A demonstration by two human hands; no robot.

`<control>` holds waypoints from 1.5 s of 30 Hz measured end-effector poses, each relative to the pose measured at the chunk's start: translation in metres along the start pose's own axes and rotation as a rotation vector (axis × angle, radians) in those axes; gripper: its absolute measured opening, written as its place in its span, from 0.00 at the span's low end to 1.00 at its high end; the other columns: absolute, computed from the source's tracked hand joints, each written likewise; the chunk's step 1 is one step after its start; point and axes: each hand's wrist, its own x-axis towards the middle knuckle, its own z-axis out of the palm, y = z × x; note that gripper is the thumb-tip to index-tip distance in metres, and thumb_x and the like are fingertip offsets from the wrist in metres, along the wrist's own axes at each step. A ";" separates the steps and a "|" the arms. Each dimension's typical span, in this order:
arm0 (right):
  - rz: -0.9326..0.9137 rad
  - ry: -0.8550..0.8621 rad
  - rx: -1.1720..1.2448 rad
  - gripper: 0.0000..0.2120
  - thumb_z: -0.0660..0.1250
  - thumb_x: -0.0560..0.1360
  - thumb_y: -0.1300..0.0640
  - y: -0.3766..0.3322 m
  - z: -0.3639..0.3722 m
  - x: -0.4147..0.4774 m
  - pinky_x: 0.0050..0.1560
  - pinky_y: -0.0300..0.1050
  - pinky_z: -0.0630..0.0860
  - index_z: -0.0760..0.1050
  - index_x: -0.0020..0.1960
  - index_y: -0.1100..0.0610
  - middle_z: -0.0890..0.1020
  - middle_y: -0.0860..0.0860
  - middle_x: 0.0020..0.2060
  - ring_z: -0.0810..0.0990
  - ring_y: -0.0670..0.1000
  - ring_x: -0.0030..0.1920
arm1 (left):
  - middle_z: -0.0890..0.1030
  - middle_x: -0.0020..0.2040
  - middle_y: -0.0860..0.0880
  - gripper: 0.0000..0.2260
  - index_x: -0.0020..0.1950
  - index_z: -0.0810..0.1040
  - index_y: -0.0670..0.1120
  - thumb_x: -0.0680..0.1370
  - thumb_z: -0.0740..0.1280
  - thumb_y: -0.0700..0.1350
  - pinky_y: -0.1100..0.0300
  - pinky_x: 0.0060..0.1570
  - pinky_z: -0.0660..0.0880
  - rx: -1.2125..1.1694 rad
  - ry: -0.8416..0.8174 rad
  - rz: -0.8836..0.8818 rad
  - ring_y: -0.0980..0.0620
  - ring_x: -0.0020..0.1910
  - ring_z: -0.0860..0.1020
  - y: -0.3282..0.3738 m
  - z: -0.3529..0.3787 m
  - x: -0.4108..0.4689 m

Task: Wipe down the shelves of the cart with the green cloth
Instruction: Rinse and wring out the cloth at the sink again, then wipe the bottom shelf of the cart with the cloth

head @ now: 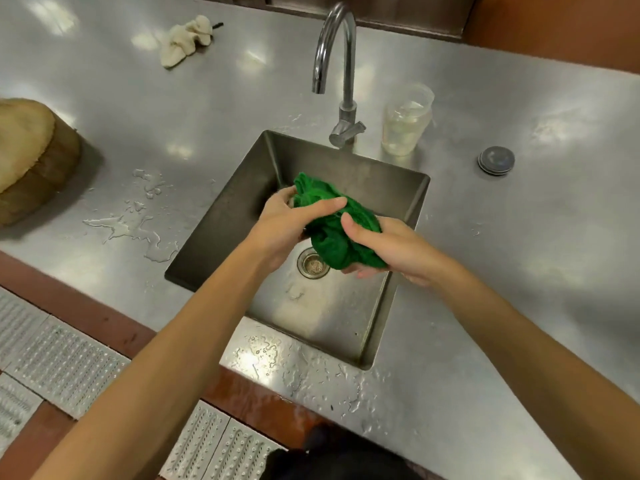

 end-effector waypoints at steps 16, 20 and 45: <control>0.019 0.661 0.521 0.27 0.62 0.76 0.36 0.040 0.054 -0.206 0.56 0.56 0.80 0.78 0.62 0.57 0.85 0.52 0.54 0.84 0.52 0.54 | 0.78 0.64 0.46 0.30 0.72 0.69 0.55 0.76 0.66 0.30 0.56 0.46 0.80 0.213 -0.419 0.058 0.45 0.56 0.81 -0.047 0.057 -0.103; -0.057 0.798 0.575 0.24 0.66 0.76 0.42 0.052 0.061 -0.264 0.55 0.56 0.81 0.77 0.63 0.59 0.84 0.55 0.55 0.84 0.54 0.54 | 0.84 0.58 0.50 0.16 0.64 0.79 0.56 0.79 0.68 0.40 0.63 0.43 0.79 0.258 -0.602 0.135 0.52 0.54 0.83 -0.063 0.093 -0.131; 0.107 1.793 0.925 0.15 0.73 0.75 0.56 0.317 0.091 -0.668 0.32 0.44 0.81 0.76 0.46 0.70 0.82 0.64 0.46 0.86 0.53 0.34 | 0.67 0.76 0.52 0.18 0.66 0.79 0.55 0.82 0.62 0.37 0.57 0.67 0.70 0.891 -1.283 1.020 0.60 0.71 0.69 -0.170 0.386 -0.363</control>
